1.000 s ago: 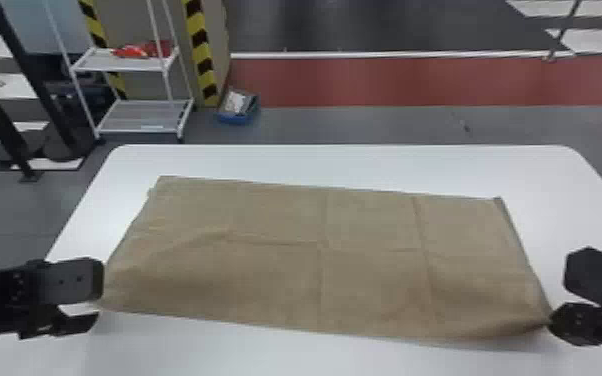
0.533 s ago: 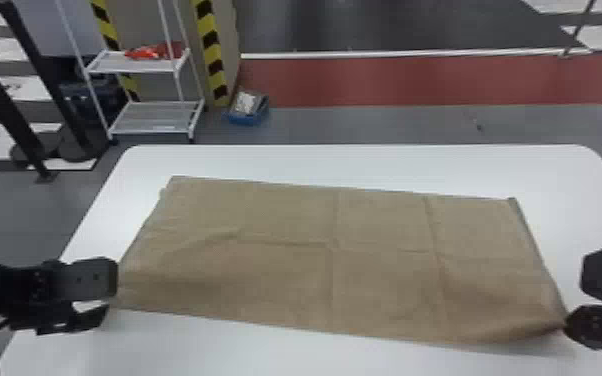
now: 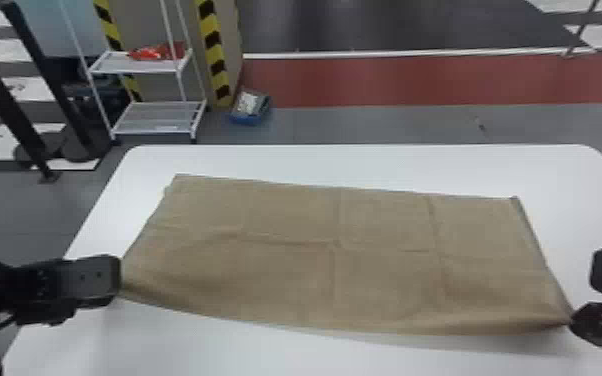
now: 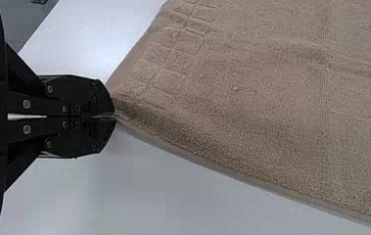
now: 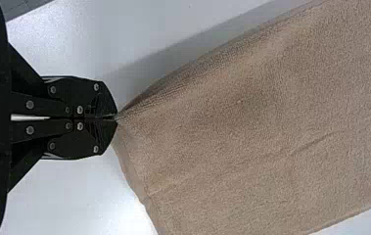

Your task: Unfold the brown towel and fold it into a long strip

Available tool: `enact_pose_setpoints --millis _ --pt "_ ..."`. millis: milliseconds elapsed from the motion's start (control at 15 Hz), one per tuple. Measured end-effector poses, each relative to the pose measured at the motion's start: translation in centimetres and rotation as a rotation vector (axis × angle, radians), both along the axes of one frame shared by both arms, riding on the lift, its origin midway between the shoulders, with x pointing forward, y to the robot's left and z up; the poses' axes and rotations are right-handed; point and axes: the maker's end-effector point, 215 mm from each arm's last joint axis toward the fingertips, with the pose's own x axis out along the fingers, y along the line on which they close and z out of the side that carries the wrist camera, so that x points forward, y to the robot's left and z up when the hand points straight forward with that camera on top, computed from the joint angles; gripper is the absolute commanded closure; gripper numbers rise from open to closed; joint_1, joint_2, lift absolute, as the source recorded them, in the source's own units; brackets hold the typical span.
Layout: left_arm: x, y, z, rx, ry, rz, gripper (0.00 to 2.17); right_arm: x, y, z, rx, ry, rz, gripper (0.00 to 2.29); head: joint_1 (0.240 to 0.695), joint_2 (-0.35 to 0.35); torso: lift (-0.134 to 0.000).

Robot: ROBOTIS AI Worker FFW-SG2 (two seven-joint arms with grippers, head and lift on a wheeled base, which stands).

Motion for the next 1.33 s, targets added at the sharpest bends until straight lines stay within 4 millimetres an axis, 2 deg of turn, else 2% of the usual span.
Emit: enact_pose_setpoints --millis 133,333,600,800,1000,1333 --pt "-0.2 0.0 0.5 0.002 -0.003 0.000 2.06 0.3 -0.5 0.6 0.006 -0.013 -0.013 2.04 0.695 0.055 -0.123" --pt "-1.6 -0.3 2.2 -0.014 0.030 0.019 2.06 0.8 -1.7 1.9 0.030 -0.041 -0.042 2.04 0.695 0.034 -0.123" --pt "-4.1 -0.8 5.9 -0.060 0.091 0.063 2.06 1.8 -3.9 4.7 0.078 -0.104 -0.094 2.04 0.695 0.001 -0.123" --pt "-4.6 -1.3 7.5 -0.070 0.094 0.061 2.06 3.2 -4.6 6.8 0.112 -0.151 -0.119 2.04 0.695 -0.022 -0.123" --pt "-3.8 -1.3 8.6 -0.082 0.087 0.075 2.06 4.8 -5.5 8.0 0.140 -0.169 -0.182 2.04 0.695 -0.031 -0.123" --pt "-0.5 -1.5 9.5 -0.121 0.059 0.085 2.06 7.6 -7.3 8.7 0.152 -0.160 -0.254 2.04 0.695 -0.055 -0.123"
